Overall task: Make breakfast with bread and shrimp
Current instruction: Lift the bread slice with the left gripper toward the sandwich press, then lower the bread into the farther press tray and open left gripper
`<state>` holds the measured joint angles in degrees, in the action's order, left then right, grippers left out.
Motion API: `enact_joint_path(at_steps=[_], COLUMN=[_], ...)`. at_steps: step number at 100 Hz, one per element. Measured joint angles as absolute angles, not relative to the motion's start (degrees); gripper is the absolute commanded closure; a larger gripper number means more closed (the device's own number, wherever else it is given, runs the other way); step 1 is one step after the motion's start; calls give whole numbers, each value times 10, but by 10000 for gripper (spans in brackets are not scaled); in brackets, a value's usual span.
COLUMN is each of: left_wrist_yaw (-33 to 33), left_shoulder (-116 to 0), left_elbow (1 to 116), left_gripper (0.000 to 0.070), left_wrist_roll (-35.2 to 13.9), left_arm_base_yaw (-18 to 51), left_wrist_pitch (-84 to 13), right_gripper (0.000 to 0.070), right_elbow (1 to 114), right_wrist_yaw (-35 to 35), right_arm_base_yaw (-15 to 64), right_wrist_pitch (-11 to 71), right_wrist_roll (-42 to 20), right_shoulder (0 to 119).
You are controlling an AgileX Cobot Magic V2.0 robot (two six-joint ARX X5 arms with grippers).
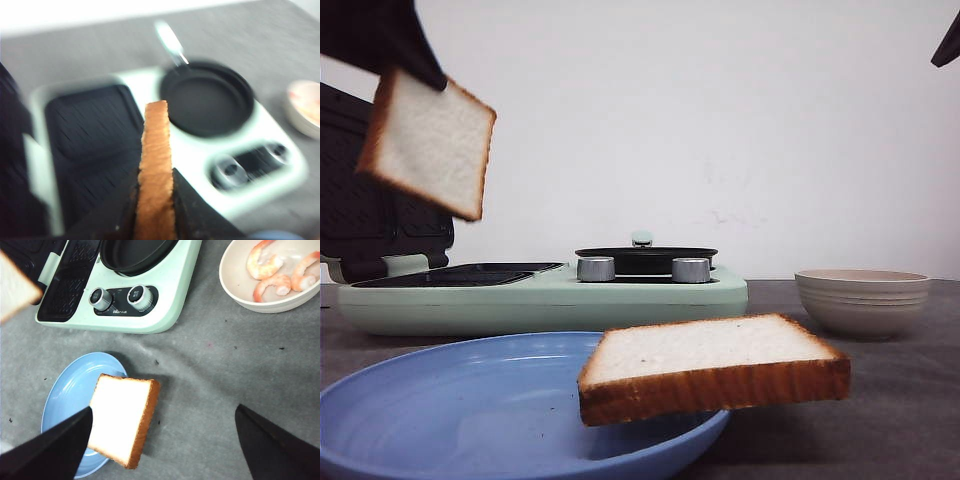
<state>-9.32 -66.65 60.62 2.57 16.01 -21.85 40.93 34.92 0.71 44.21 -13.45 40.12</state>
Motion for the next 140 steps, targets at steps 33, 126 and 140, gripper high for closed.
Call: enact_joint_path(at_steps=[33, 126, 140], left_wrist_yaw=[45, 210, 210], left_shoulder=[-828, -1007, -1019], left_elbow=[729, 758, 758], left_gripper=[698, 700, 700], left_wrist_roll=[154, 410, 410], left_arm_base_yaw=[194, 218, 220], left_wrist_pitch=[-206, -38, -38], right_gripper=[128, 128, 128], right_elbow=[409, 409, 409], right_wrist_yaw=[349, 349, 349], right_arm_base_yaw=[7, 7, 7], right_wrist_pitch=[442, 442, 442], right_wrist_roll=[-133, -122, -122], right_shoulder=[401, 401, 401])
